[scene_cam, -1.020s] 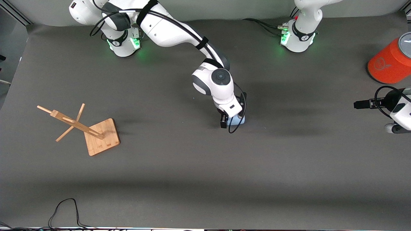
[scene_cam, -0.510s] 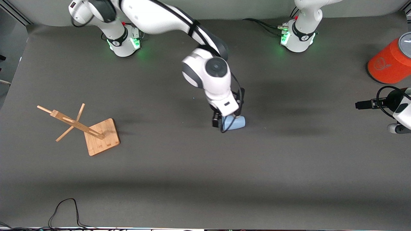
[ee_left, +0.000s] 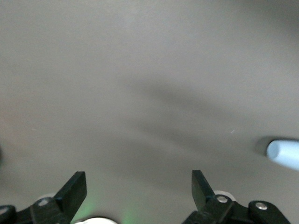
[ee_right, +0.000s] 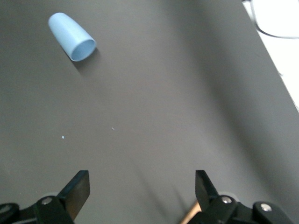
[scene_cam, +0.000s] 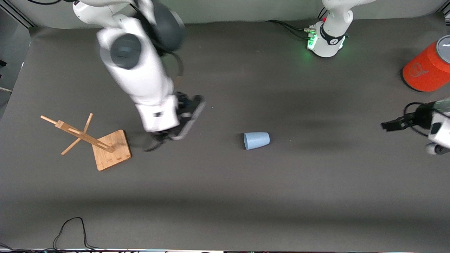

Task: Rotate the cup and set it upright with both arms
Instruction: 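Withdraw the right gripper while the left gripper reaches the cup, then grasp the cup with the left gripper and rotate it upright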

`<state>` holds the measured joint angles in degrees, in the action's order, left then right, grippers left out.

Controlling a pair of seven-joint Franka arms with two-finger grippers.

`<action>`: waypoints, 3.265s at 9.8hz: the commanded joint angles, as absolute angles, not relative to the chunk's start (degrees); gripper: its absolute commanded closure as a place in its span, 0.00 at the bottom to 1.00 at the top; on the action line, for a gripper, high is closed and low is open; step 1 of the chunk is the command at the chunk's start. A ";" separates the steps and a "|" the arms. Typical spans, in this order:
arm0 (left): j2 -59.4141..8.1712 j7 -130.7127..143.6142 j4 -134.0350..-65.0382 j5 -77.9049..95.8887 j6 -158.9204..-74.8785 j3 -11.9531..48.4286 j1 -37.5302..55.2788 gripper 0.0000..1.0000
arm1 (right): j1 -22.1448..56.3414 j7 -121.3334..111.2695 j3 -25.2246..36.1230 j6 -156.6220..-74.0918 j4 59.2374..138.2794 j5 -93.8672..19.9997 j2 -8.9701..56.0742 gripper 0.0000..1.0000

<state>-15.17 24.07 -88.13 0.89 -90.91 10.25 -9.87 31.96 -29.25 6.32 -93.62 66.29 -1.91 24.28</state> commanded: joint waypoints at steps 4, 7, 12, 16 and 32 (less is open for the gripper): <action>-29.39 60.49 -74.75 -4.39 -93.60 9.76 13.05 0.00 | 24.96 -28.04 17.96 -89.13 68.47 -2.28 17.41 0.00; -40.57 67.38 -66.46 -9.73 -93.86 9.58 25.27 0.00 | 18.33 -18.25 22.25 -87.71 73.71 -6.41 12.07 0.00; -51.67 88.24 -60.82 -14.94 -102.56 9.14 31.20 0.00 | -3.47 -4.66 0.41 -92.18 84.45 -1.26 3.09 0.00; -54.92 88.15 -60.91 -20.65 -102.57 8.09 31.46 0.00 | -4.39 -4.66 -0.79 -92.81 84.46 -0.09 3.34 0.00; -57.83 92.55 -57.04 -19.95 -102.49 8.09 30.67 0.72 | -4.13 -3.25 -0.79 -93.08 86.66 -0.09 3.69 0.00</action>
